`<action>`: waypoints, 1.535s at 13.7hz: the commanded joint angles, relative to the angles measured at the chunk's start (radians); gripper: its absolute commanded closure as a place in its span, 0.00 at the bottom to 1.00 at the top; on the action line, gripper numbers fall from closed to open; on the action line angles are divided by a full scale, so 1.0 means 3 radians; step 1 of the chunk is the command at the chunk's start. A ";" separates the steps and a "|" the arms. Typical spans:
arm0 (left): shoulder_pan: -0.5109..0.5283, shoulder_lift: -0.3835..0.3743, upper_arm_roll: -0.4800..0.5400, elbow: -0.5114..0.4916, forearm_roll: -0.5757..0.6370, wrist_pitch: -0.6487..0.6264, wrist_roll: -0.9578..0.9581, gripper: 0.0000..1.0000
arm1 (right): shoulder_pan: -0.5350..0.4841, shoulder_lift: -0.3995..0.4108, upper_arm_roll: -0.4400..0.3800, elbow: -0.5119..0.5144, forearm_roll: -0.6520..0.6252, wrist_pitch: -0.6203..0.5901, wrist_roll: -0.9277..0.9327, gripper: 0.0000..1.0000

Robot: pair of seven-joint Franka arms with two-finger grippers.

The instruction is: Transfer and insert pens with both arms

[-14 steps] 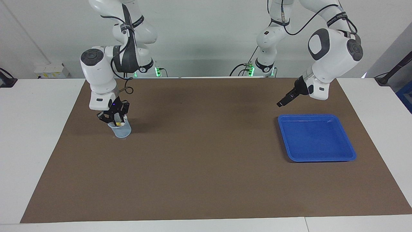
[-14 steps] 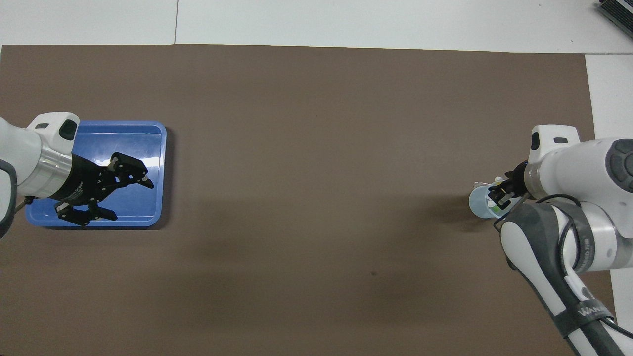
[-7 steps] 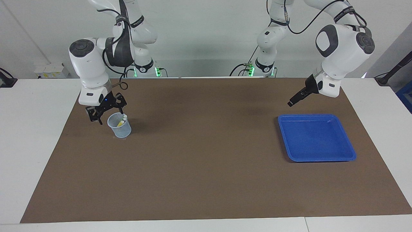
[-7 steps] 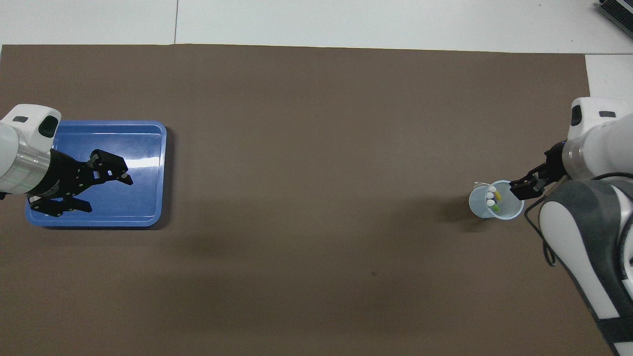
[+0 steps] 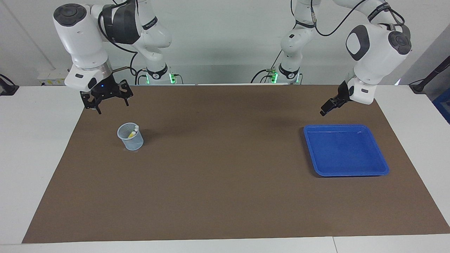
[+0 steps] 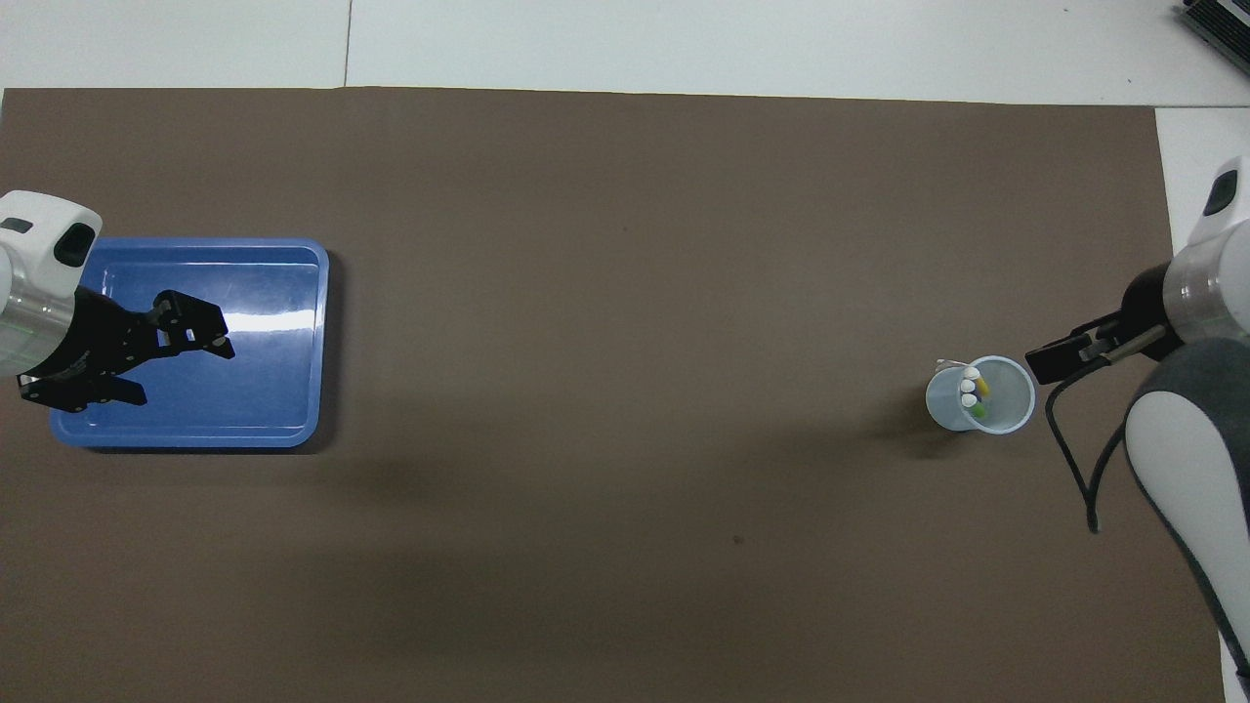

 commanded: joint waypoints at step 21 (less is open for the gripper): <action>-0.1800 -0.0018 0.1898 0.0622 0.0394 -0.0342 0.0941 0.00 | 0.0491 -0.0086 -0.0506 -0.0173 0.0078 0.0178 0.0535 0.00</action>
